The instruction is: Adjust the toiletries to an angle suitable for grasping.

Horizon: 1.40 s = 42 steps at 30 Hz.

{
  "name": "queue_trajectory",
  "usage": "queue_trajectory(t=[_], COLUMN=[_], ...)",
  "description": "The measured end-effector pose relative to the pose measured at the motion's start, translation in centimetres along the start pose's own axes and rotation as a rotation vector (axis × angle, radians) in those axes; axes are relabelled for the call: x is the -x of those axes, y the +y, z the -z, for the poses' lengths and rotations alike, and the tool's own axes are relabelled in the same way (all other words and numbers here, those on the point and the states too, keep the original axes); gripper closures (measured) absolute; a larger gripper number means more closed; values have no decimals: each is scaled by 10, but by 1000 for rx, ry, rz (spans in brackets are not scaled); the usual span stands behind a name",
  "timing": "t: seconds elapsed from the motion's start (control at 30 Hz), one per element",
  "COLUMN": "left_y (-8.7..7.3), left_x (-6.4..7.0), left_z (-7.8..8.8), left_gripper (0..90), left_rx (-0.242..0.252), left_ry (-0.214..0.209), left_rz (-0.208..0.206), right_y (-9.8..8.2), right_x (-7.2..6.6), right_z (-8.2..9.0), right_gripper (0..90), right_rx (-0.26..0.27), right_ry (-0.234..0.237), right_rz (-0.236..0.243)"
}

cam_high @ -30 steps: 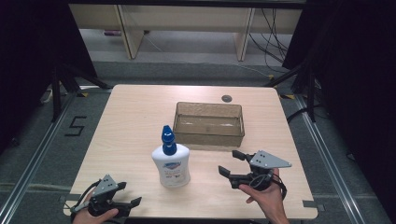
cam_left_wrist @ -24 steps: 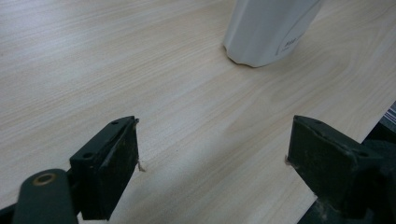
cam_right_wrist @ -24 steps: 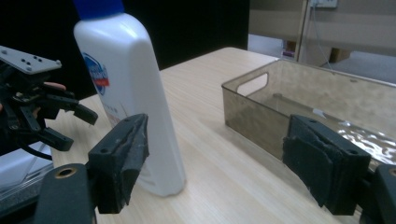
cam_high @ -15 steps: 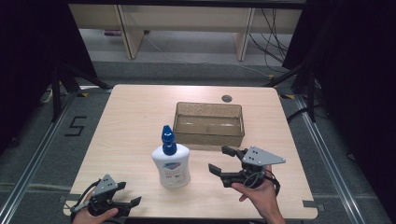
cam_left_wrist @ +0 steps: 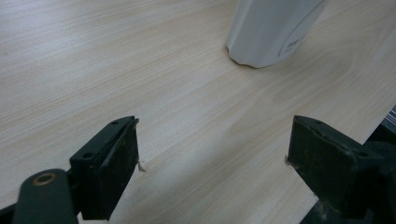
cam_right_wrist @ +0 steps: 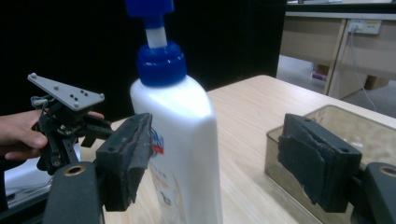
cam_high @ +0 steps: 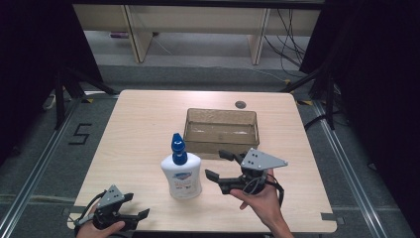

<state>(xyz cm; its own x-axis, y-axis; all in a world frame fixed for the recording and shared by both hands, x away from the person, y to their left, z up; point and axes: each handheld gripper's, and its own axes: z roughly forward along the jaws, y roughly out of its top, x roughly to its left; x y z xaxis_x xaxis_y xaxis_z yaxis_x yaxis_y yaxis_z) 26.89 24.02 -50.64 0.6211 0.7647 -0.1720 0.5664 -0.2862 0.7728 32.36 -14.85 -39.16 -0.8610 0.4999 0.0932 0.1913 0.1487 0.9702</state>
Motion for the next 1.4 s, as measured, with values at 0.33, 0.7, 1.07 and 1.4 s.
queue_trajectory(t=[0.33,0.7,1.07,1.4], left_y=[0,0,0,0], left_x=[1,1,1,1], left_z=[-1,-1,0,0], left_gripper=[157,157,157,157], left_rx=[11,15,16,11], left_ry=[-3,-4,-5,-5], left_rz=[9,10,10,7], right_y=[15,30,38,39], right_x=[-8,-18,-21,-22], right_z=[-19,-39,-56,-68], right_gripper=[301,359,393,418], right_rx=[24,38,50,40], right_ry=[45,93,103,121], right_rz=[31,59,86,70])
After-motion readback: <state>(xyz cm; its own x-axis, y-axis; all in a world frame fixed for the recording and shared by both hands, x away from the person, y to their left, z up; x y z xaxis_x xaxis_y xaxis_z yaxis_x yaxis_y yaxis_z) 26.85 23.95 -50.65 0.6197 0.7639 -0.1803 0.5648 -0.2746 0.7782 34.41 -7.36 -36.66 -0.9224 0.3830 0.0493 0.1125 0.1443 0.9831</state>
